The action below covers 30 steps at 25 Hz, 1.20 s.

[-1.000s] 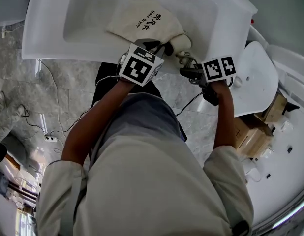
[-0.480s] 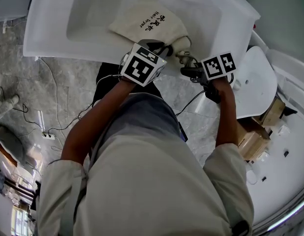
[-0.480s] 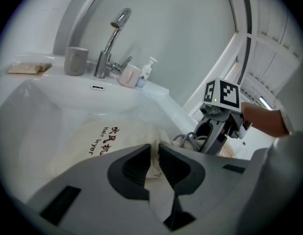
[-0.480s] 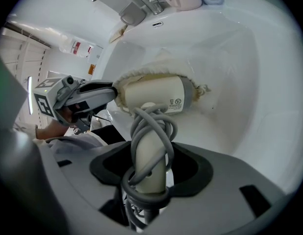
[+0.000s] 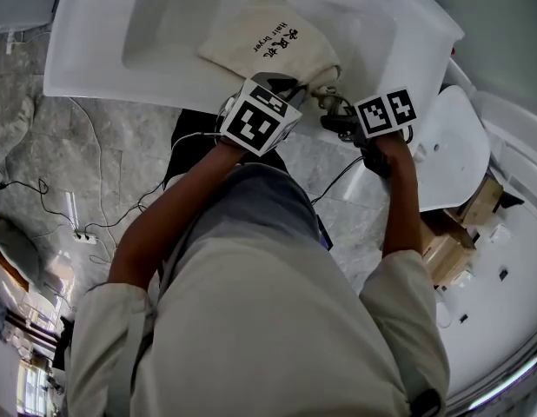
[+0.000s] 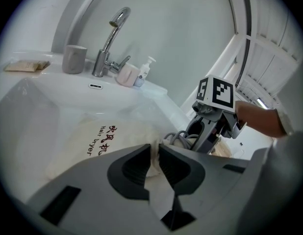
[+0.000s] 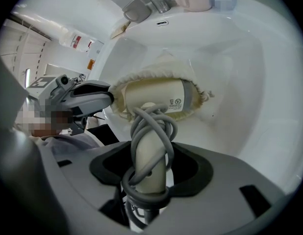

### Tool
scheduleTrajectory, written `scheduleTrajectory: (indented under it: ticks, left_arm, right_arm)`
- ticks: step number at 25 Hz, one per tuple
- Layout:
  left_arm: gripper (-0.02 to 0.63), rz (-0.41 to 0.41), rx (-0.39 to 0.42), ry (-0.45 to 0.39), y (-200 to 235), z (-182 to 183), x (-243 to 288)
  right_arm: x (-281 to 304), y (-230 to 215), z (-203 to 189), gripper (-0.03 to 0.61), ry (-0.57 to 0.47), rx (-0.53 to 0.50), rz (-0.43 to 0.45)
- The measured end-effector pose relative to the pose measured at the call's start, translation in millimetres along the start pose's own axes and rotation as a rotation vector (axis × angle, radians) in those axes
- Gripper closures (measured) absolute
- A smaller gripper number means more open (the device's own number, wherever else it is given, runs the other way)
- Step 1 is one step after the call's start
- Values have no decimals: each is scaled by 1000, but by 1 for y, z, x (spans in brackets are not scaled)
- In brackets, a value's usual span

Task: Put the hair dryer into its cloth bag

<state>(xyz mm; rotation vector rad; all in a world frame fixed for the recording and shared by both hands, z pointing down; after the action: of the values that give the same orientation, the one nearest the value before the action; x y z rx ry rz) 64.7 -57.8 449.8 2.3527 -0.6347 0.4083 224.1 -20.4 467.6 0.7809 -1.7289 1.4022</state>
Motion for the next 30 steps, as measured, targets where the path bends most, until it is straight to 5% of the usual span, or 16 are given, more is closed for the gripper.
scheduleTrajectory:
  ticks: [30]
  left_arm:
    - [554, -14, -45, -23, 2, 5, -9]
  right_arm:
    - [22, 3, 30, 341, -26, -36, -40]
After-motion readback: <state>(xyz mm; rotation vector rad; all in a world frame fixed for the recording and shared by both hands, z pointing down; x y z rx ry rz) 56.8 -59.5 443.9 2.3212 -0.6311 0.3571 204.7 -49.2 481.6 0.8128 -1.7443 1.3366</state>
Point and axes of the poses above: the fingertips, and each gripper's own axes: x forward along the fingers, y to its left, z out of its top, the point moved 7 cm from there along -x, backward along the fingers, and after that the axes turned 14 degrees about -y, right-handed, at the moved point
